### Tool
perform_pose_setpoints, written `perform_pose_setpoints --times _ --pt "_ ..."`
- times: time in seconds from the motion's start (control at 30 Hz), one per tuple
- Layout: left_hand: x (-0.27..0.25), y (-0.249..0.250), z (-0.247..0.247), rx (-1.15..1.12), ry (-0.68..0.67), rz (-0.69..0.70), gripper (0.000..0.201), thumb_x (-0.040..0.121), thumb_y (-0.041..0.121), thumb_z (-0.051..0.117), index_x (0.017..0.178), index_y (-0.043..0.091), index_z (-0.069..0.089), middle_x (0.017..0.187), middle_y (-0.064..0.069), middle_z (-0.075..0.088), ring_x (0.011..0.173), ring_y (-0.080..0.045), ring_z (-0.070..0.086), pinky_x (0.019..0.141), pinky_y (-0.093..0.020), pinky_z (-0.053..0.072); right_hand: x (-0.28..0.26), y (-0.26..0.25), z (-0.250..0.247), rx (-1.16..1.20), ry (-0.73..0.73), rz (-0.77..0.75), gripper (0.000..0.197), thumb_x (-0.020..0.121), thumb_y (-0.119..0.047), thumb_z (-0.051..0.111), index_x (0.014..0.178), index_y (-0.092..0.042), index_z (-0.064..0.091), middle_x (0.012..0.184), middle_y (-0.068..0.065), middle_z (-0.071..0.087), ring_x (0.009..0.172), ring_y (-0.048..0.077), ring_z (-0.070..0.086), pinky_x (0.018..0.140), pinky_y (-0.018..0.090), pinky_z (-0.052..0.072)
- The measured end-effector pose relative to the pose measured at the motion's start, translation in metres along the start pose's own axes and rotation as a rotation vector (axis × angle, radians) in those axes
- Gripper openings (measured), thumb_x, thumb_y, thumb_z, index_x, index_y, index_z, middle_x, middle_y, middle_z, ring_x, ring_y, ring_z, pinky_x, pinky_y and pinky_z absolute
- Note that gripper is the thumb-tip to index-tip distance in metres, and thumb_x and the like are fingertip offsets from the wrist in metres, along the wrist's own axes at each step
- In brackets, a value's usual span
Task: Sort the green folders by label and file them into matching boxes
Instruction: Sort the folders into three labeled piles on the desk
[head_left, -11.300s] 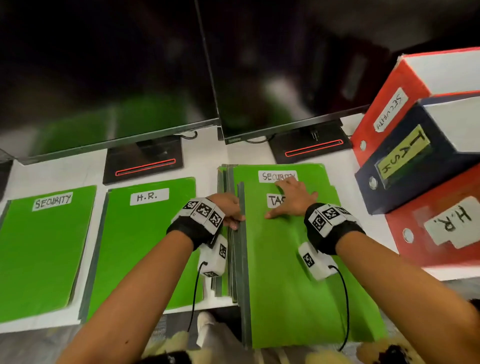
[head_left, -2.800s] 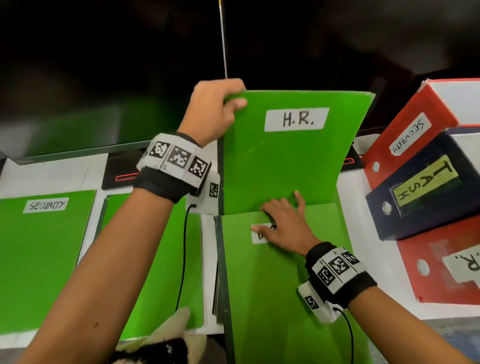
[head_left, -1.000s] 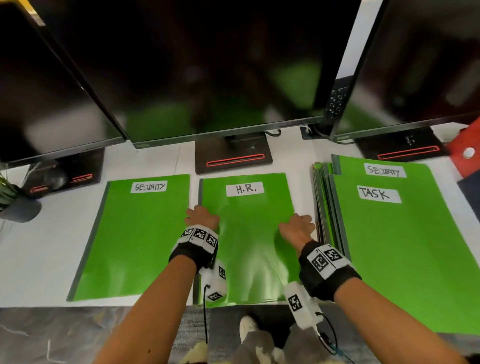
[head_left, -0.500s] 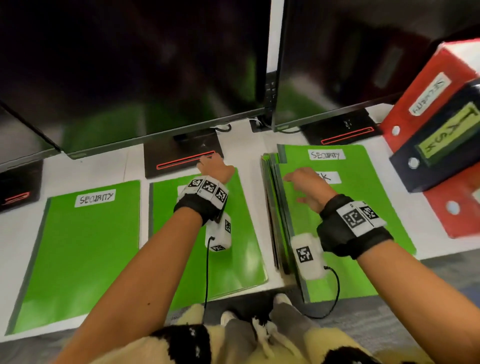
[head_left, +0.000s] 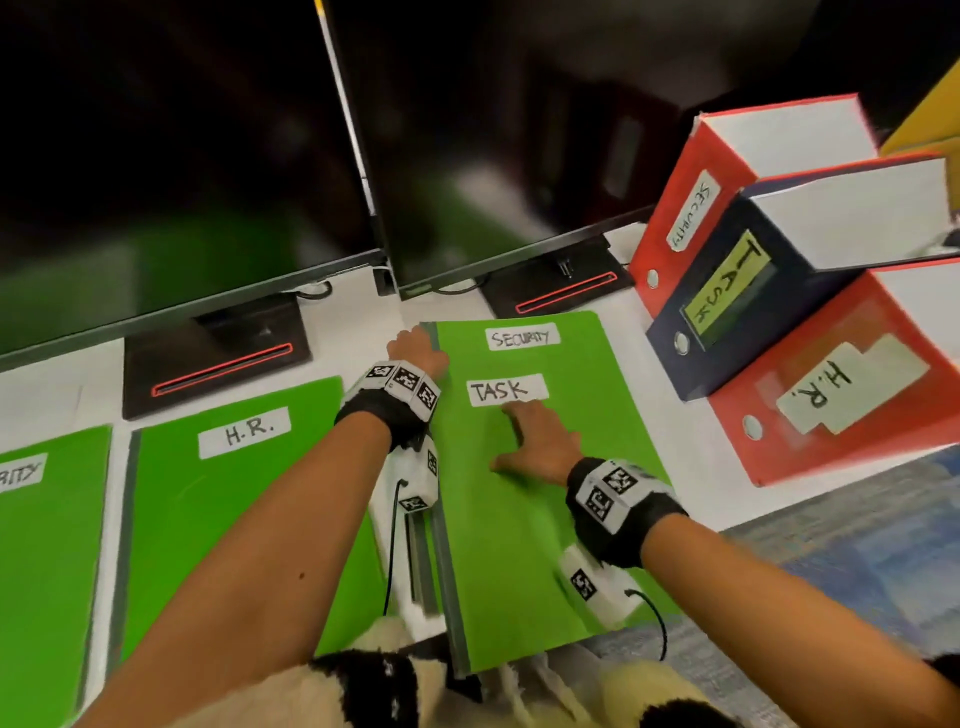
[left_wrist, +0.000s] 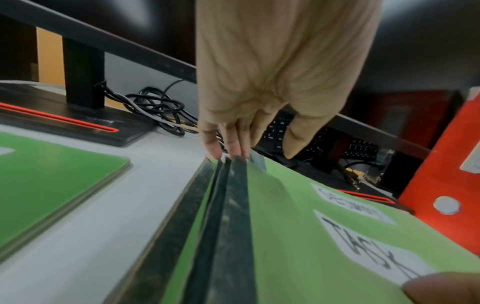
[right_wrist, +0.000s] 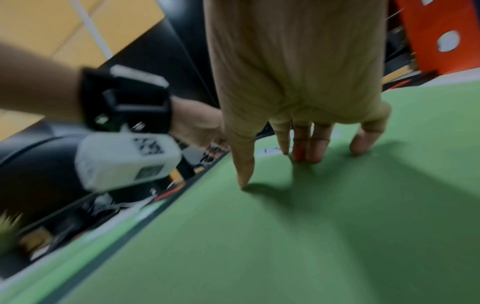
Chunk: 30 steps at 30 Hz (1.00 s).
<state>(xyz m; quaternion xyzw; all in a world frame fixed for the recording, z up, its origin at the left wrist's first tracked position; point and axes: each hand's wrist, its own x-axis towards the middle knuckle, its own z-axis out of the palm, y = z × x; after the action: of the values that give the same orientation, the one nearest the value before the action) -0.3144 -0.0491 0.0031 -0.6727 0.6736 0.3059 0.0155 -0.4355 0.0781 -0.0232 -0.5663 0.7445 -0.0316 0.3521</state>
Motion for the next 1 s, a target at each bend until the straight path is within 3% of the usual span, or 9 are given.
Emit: perform_pose_setpoints --times 0.2,0.27,0.37,0.4,0.47,0.57,0.7,0.9,1.0 --pt "0.029 0.006 0.004 -0.367 -0.009 -0.145 0.065 0.092 0.018 0.053 0.146 0.003 0.020 0.150 -0.016 0.030 0.135 -0.031 0.036 0.106 -0.032 0.034 0.010 0.007 0.009 -0.090 -0.084 -0.105 0.099 0.073 -0.047 0.071 0.148 -0.027 0.009 0.154 0.005 0.022 0.140 0.027 0.027 0.109 0.059 0.017" --pt "0.032 0.008 0.000 -0.381 0.001 -0.126 0.052 0.094 0.020 0.051 0.139 0.000 0.037 0.145 -0.017 0.038 0.132 -0.030 0.039 0.102 -0.030 0.036 0.013 0.011 0.006 -0.044 -0.091 -0.121 0.097 0.076 -0.048 0.069 0.148 -0.030 0.007 0.155 0.004 0.023 0.139 0.027 0.029 0.109 0.059 0.017" --pt "0.031 0.008 -0.005 -0.425 0.030 -0.049 0.026 0.093 0.012 0.050 0.113 -0.001 0.059 0.119 -0.020 0.056 0.111 -0.028 0.054 0.078 -0.027 0.043 0.018 0.014 0.002 0.034 -0.044 -0.197 0.088 0.082 -0.047 0.062 0.148 -0.031 0.006 0.151 0.002 0.033 0.134 0.025 0.039 0.111 0.056 0.023" --pt "0.028 0.008 -0.008 -0.441 0.041 -0.029 0.017 0.092 0.009 0.050 0.104 0.004 0.061 0.108 -0.019 0.056 0.101 -0.024 0.054 0.075 -0.025 0.040 0.019 0.014 0.000 0.054 -0.015 -0.229 0.085 0.084 -0.046 0.060 0.148 -0.032 0.006 0.144 0.001 0.043 0.125 0.024 0.048 0.109 0.054 0.029" --pt "0.025 0.010 -0.013 -0.422 0.049 0.032 0.021 0.092 0.007 0.049 0.107 0.003 0.062 0.105 -0.016 0.058 0.098 -0.023 0.054 0.082 -0.027 0.041 0.021 0.014 -0.004 0.089 0.055 -0.272 0.077 0.088 -0.047 0.055 0.148 -0.032 0.009 0.098 -0.005 0.060 0.080 0.016 0.058 0.091 0.040 0.045" --pt "0.015 0.019 -0.025 -0.385 0.118 0.178 0.029 0.092 0.004 0.044 0.118 0.003 0.056 0.122 -0.016 0.059 0.114 -0.031 0.055 0.099 -0.037 0.044 0.019 0.010 -0.012 0.064 0.178 -0.313 0.068 0.092 -0.048 0.047 0.148 -0.031 0.013 0.058 -0.009 0.039 0.048 0.006 0.037 0.057 0.023 0.037" --pt "-0.008 0.032 -0.056 -0.552 0.227 0.430 0.016 0.092 0.001 0.040 0.097 0.013 0.048 0.084 -0.012 0.058 0.072 -0.025 0.056 0.076 -0.042 0.050 0.007 0.005 -0.026 -0.025 0.388 -0.360 0.059 0.095 -0.045 0.041 0.147 -0.029 0.018 0.051 -0.007 0.032 0.043 0.007 0.030 0.044 0.019 0.025" --pt "-0.045 0.041 -0.115 -0.763 0.490 0.648 0.024 0.088 0.004 0.038 0.082 0.026 0.045 0.087 -0.012 0.053 0.076 -0.023 0.053 0.067 -0.042 0.047 0.006 -0.001 -0.021 -0.028 0.522 -0.416 0.060 0.089 -0.048 0.026 0.141 -0.021 0.037 0.044 -0.010 0.026 0.038 0.003 0.023 0.044 0.016 0.016" --pt "-0.062 0.037 -0.136 -0.857 0.625 0.668 0.022 0.085 0.004 0.037 0.082 0.024 0.045 0.081 -0.003 0.048 0.076 -0.022 0.046 0.068 -0.037 0.040 0.009 -0.005 -0.012 -0.029 0.507 -0.409 0.051 0.092 -0.038 0.036 0.138 -0.016 0.040 0.047 -0.009 0.033 0.040 0.008 0.029 0.046 0.018 0.023"
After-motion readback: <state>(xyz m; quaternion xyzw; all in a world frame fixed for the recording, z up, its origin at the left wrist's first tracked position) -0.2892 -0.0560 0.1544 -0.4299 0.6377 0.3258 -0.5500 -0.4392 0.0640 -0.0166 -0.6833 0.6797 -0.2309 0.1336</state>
